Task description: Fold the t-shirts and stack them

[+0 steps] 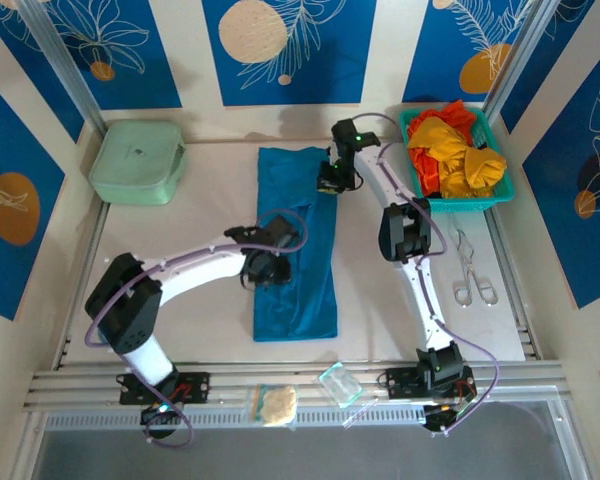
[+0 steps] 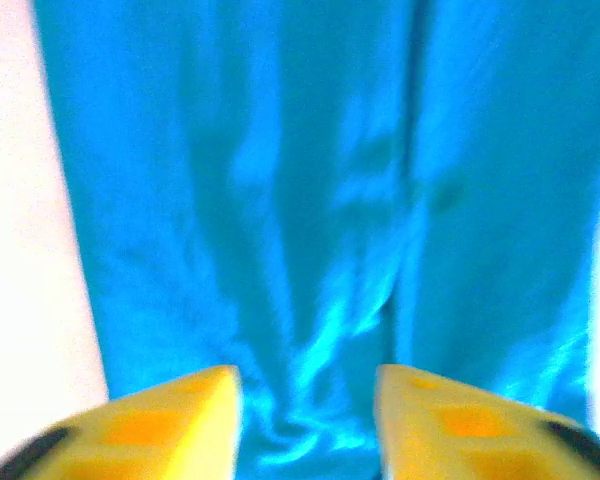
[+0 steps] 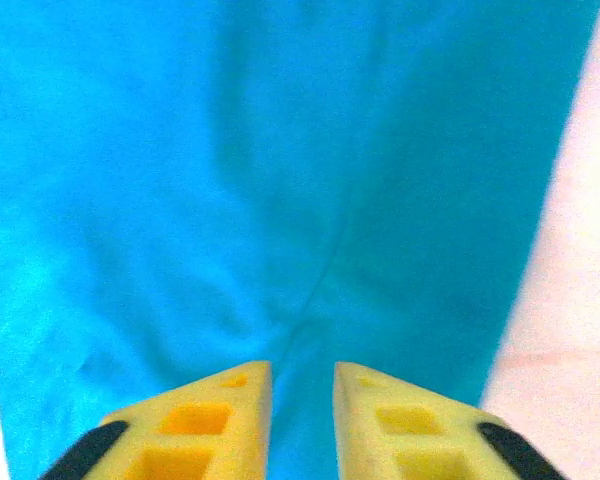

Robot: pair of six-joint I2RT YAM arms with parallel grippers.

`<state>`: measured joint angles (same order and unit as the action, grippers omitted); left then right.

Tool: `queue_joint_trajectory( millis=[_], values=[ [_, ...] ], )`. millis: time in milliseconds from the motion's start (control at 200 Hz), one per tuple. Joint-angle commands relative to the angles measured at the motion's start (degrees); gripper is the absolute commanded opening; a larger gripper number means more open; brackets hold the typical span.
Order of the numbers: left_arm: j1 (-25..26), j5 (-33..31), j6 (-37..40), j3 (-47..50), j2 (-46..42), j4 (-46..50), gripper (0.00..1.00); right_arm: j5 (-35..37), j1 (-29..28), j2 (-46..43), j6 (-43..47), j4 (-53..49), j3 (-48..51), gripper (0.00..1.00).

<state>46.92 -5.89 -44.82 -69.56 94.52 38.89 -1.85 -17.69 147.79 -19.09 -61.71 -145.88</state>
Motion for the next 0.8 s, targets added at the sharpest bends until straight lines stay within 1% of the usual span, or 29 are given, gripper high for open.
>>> queue_joint_trajectory(
  millis=[0, 70, 110, 195, 245, 290, 320, 330, 375, 405, 435, 470, 500, 535, 570, 620, 675, 740, 795],
  values=[
    [0.3, -15.5, 13.3, -10.1, -6.0, 5.5, 0.66, 4.4, -1.9, -19.3, 10.8, 3.0, 2.3, 0.29],
    [0.3, -21.2, 22.1, -13.0, -9.2, 1.4, 0.84, 7.1, -3.4, -29.8, 15.5, 5.2, 8.9, 0.32],
    [0.3, -23.5, 27.7, -13.1, -11.5, -2.6, 1.0, 8.6, -4.4, -36.0, 18.1, 7.5, 14.3, 0.33],
    [0.2, -24.0, 41.2, -10.6, -16.6, -13.9, 0.99, 9.1, -7.1, -50.7, 23.6, 14.8, 28.9, 0.37],
    [0.1, -21.9, 48.6, -8.0, -19.7, -20.6, 0.99, 8.4, -8.7, -59.5, 26.9, 20.3, 38.6, 0.42],
    [0.1, -19.0, 55.3, -5.7, -22.3, -25.5, 0.99, 7.6, -10.0, -67.2, 29.8, 24.9, 47.4, 0.5],
    [0.2, -17.0, 59.7, -3.5, -24.0, -29.0, 0.99, 5.9, -10.8, -72.9, 33.7, 28.4, 54.4, 0.57],
    [0.1, -16.2, 61.3, -2.8, -24.6, -30.0, 0.99, 5.7, -10.8, -73.8, 34.3, 28.9, 54.9, 0.58],
    [0.1, -10.6, 69.7, 1.2, -27.7, -33.5, 0.99, 2.8, -11.7, -81.0, 40.2, 32.3, 64.4, 0.7],
    [0.2, -6.6, 75.0, 4.2, -29.8, -35.4, 1.0, 2.0, -12.7, -85.5, 44.6, 33.3, 70.0, 0.76],
    [0.1, -3.2, 79.3, 7.4, -32.1, -36.9, 1.0, 1.7, -13.2, -89.7, 48.2, 34.3, 75.3, 0.85],
    [0.1, 1.0, 84.9, 11.3, -34.8, -38.0, 0.99, 0.6, -13.5, -93.9, 52.3, 34.1, 80.5, 0.9],
    [0.2, 4.6, 91.1, 14.6, -37.2, -37.5, 0.97, -0.7, -13.5, -96.7, 56.1, 31.9, 83.7, 0.9],
    [0.2, 9.0, 98.3, 17.6, -39.6, -34.4, 0.93, -2.0, -13.8, -98.9, 59.8, 27.9, 85.7, 0.89],
    [0.2, 11.9, 102.8, 19.4, -41.8, -30.7, 0.89, -2.0, -14.2, -100.2, 61.5, 23.8, 87.0, 0.88],
    [0.3, 12.8, 104.7, 19.5, -43.1, -24.8, 0.85, -1.6, -14.8, -101.1, 64.1, 18.0, 88.5, 0.85],
    [0.4, 13.5, 105.8, 17.5, -43.3, -15.3, 0.82, -0.5, -16.6, -101.9, 68.5, 12.5, 91.1, 0.84],
    [1.3, 15.2, 108.0, 16.2, -43.9, -5.5, 0.8, 2.9, -20.1, -102.7, 71.3, 10.2, 95.0, 0.84],
    [2.9, 15.4, 109.1, 17.5, -44.8, -1.9, 0.79, 4.4, -22.2, -102.8, 72.8, 9.8, 97.9, 0.83]
  ],
)
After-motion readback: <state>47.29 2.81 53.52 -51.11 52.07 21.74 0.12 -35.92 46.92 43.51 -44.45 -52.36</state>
